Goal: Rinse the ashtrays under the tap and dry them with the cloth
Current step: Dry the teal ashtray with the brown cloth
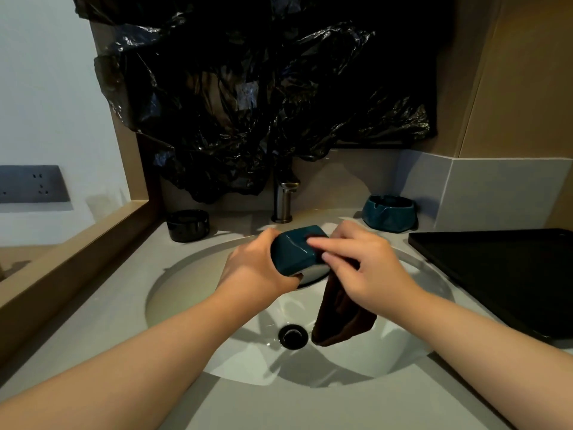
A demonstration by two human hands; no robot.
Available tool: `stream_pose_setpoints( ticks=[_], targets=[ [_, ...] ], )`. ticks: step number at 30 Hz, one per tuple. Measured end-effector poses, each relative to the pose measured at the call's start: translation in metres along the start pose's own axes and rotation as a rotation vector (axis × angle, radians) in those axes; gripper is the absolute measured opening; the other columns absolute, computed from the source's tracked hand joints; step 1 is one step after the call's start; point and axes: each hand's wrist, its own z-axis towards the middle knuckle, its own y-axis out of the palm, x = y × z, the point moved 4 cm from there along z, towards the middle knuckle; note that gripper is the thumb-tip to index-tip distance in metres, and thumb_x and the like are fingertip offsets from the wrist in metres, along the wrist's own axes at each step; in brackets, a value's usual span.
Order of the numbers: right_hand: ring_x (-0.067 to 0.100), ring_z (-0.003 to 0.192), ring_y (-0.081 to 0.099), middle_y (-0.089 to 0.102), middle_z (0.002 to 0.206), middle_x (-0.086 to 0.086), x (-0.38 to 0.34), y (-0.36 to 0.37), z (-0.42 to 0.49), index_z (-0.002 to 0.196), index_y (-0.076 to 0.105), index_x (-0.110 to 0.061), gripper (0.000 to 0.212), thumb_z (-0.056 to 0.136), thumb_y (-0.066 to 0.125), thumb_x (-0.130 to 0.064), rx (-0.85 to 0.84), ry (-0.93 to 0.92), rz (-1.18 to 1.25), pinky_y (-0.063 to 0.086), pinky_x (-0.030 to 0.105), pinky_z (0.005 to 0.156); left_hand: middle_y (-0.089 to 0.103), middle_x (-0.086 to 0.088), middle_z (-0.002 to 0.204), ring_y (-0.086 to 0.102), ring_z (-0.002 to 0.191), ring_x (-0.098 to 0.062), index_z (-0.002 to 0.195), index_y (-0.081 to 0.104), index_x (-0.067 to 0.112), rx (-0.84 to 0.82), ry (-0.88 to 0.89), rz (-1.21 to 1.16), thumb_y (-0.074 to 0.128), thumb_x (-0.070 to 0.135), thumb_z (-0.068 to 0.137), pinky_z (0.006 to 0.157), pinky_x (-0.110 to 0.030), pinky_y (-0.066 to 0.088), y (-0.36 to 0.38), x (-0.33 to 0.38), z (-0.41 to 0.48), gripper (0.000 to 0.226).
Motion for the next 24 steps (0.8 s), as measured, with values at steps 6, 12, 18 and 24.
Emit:
stream_pose_setpoints(
  ticks=[6, 12, 18, 24],
  targets=[
    [-0.006, 0.095, 0.048, 0.050, 0.099, -0.007, 0.014, -0.003, 0.003, 0.126, 0.061, -0.018, 0.034, 0.095, 0.050, -0.007, 0.079, 0.325, 0.193, 0.035, 0.001, 0.079, 0.052, 0.021, 0.090, 0.055, 0.094, -0.008, 0.103, 0.042, 0.041, 0.054, 0.043, -0.081, 0.085, 0.028, 0.066, 0.078, -0.021, 0.047, -0.004, 0.002, -0.002, 0.058],
    [0.009, 0.101, 0.045, 0.049, 0.109, -0.003, -0.015, -0.001, -0.001, 0.125, 0.061, -0.015, 0.039, 0.088, 0.050, -0.012, 0.004, -0.073, -0.124, 0.042, 0.016, 0.084, 0.052, 0.020, 0.085, 0.056, 0.089, -0.009, 0.101, 0.042, 0.039, 0.055, 0.090, -0.071, 0.083, 0.022, 0.067, 0.074, -0.024, 0.052, -0.005, 0.006, -0.005, 0.056],
    [0.002, 0.104, 0.044, 0.045, 0.106, -0.010, 0.000, -0.003, 0.004, 0.127, 0.060, -0.022, 0.039, 0.093, 0.044, -0.010, 0.109, 0.151, 0.127, 0.031, 0.004, 0.089, 0.055, 0.020, 0.085, 0.055, 0.084, 0.001, 0.098, 0.045, 0.039, 0.118, 0.074, -0.148, 0.083, 0.020, 0.066, 0.067, -0.016, 0.046, -0.009, 0.005, -0.007, 0.054],
    [-0.002, 0.106, 0.048, 0.051, 0.109, -0.013, 0.017, -0.007, 0.007, 0.125, 0.061, -0.025, 0.041, 0.098, 0.038, -0.004, 0.075, 0.445, 0.391, 0.035, 0.000, 0.085, 0.054, 0.022, 0.088, 0.052, 0.084, 0.008, 0.102, 0.044, 0.038, 0.089, 0.066, -0.167, 0.086, 0.021, 0.065, 0.066, -0.008, 0.041, -0.007, 0.006, -0.007, 0.058]
  ],
)
